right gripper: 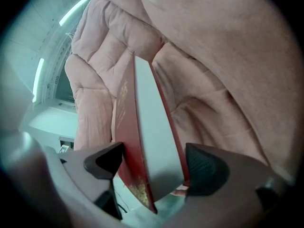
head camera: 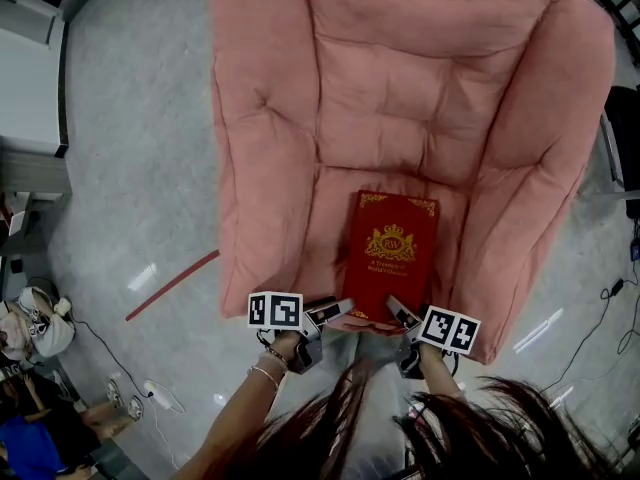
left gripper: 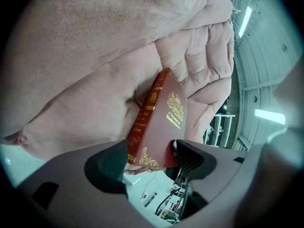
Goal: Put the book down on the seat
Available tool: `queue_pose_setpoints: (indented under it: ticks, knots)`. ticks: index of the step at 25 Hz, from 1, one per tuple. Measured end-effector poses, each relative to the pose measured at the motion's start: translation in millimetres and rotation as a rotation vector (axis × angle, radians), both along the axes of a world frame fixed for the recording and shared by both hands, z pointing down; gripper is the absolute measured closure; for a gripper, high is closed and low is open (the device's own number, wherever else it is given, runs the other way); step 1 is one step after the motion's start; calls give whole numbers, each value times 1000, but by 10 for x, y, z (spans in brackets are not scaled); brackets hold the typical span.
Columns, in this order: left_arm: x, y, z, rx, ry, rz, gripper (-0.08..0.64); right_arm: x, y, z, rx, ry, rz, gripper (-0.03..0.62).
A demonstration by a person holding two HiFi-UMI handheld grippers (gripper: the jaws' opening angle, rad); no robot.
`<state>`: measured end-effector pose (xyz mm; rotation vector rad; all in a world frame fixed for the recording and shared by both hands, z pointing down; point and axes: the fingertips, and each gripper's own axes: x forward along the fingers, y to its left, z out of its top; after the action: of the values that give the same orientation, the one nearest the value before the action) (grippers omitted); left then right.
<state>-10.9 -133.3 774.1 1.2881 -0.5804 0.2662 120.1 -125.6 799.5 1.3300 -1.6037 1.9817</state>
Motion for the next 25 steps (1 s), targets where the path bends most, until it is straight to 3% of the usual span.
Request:
queue_pose_setpoints:
  ticks: [15, 25]
  knots:
    - [-108, 105, 18, -10, 10, 50, 253, 18, 113, 53, -14, 47, 15, 178]
    - [-183, 51, -35, 43, -26, 61, 253, -28, 202, -50, -6, 60, 60, 178]
